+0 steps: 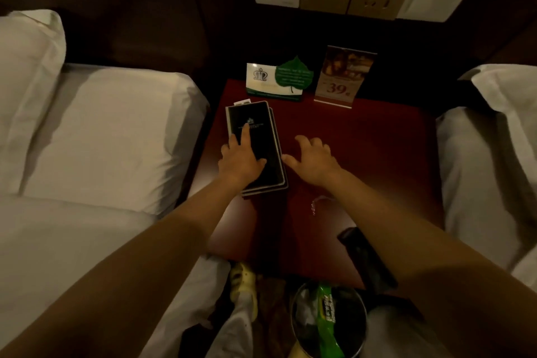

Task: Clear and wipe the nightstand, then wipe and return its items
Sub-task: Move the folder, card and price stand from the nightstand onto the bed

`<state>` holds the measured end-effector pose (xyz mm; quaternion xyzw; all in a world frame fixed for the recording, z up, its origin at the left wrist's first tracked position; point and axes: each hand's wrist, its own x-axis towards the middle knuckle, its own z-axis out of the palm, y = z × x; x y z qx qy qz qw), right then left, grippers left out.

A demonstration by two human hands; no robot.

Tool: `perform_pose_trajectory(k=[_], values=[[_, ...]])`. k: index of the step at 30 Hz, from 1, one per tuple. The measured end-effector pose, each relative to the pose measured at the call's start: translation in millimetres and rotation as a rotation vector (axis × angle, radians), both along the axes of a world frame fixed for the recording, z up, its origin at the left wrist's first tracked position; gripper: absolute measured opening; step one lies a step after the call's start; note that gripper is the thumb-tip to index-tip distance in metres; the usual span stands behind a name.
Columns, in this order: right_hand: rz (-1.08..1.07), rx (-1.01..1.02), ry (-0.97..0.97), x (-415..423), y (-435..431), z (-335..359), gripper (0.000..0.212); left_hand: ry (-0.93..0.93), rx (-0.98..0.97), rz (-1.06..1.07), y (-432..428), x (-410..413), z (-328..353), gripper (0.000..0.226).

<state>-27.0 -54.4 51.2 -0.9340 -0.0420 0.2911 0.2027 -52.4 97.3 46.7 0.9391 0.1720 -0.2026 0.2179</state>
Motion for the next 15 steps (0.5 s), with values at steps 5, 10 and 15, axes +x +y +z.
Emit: perform_pose_trajectory(k=[5,10,15], values=[[-0.081,0.091,0.125,29,39,-21,0.064,0.043,-0.137,0.099,23,25,-18,0.094],[-0.258,0.129,0.185,53,69,-41,0.067,0.047,-0.328,0.205,35,35,-37,0.096],[-0.349,0.095,0.111,61,86,-50,0.067,0.001,-0.405,0.245,41,39,-50,0.094]])
